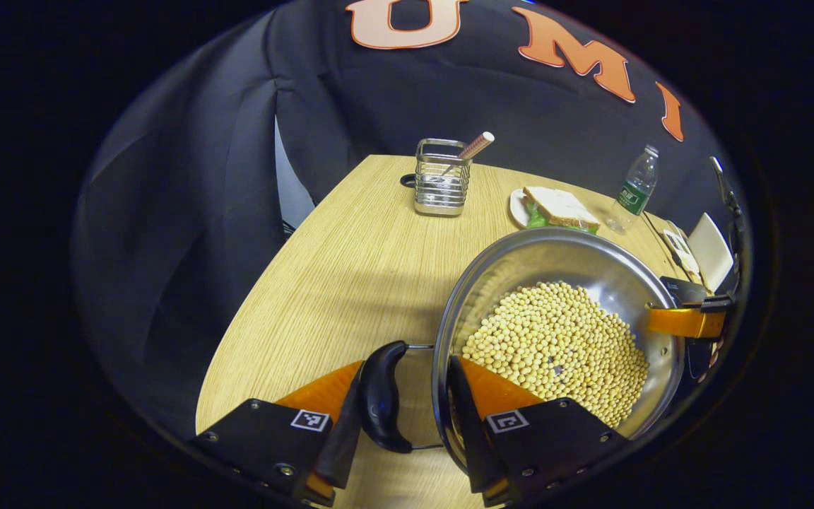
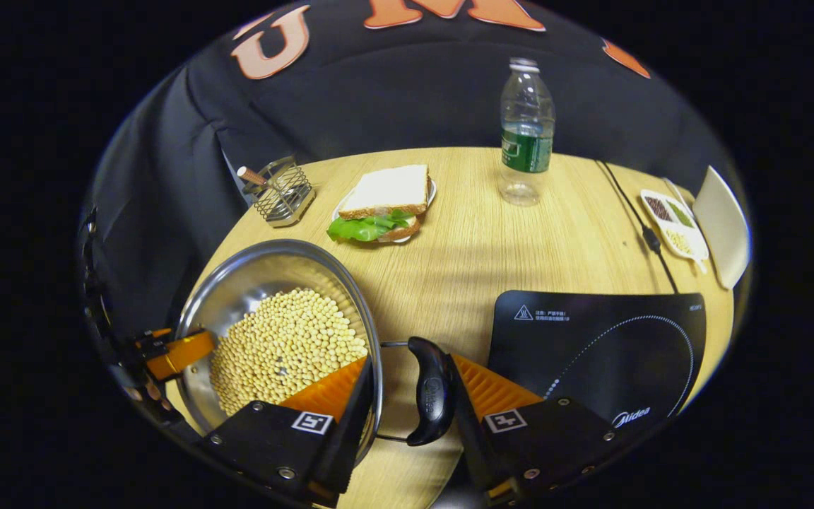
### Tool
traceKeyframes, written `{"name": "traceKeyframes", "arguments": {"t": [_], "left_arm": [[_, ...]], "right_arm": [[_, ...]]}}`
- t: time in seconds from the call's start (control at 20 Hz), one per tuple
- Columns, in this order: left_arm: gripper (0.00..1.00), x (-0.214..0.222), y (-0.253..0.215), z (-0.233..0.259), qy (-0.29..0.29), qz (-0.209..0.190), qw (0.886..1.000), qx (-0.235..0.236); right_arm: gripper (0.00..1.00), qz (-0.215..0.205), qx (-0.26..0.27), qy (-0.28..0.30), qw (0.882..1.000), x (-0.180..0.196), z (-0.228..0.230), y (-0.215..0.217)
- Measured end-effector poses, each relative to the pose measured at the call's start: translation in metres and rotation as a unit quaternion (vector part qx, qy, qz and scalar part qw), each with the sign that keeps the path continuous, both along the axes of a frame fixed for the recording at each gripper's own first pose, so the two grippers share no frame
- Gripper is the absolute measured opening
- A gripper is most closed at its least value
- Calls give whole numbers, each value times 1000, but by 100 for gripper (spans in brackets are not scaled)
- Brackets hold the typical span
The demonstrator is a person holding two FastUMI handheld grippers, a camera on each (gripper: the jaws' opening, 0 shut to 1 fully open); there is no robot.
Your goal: First push the handle of the pot to place it horizontally, then grasp the pot with both hands and set it on the induction cooktop.
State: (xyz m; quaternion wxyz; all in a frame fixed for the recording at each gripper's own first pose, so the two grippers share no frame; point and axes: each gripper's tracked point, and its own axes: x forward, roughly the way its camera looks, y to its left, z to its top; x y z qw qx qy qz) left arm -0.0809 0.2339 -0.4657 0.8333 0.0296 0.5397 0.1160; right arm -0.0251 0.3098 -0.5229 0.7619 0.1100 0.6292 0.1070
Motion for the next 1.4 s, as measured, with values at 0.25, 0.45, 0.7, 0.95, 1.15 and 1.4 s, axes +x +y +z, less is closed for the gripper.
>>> {"name": "traceKeyframes", "arguments": {"t": [0.25, 0.45, 0.7, 0.95, 1.15, 1.4], "left_arm": [[61, -1, 0, 0, -12, 4, 1000, 1], [57, -1, -1, 6, -29, 4, 999, 18], [56, 1, -3, 17, -46, 13, 998, 27], [56, 7, -17, 56, -76, -9, 996, 45], [55, 3, -22, 76, -92, -25, 994, 43], [56, 8, -19, 67, -101, -54, 993, 42]], "right_arm": [[61, 37, -23, -23, 999, 0, -1, -2], [51, 51, -23, -28, 998, -2, 0, 0], [48, 59, -23, -46, 997, 1, 5, -4], [47, 50, -19, -71, 996, 5, 19, -19], [47, 33, -23, -92, 995, 2, 18, -20], [47, 11, -33, -107, 994, -6, 18, -16]]}}
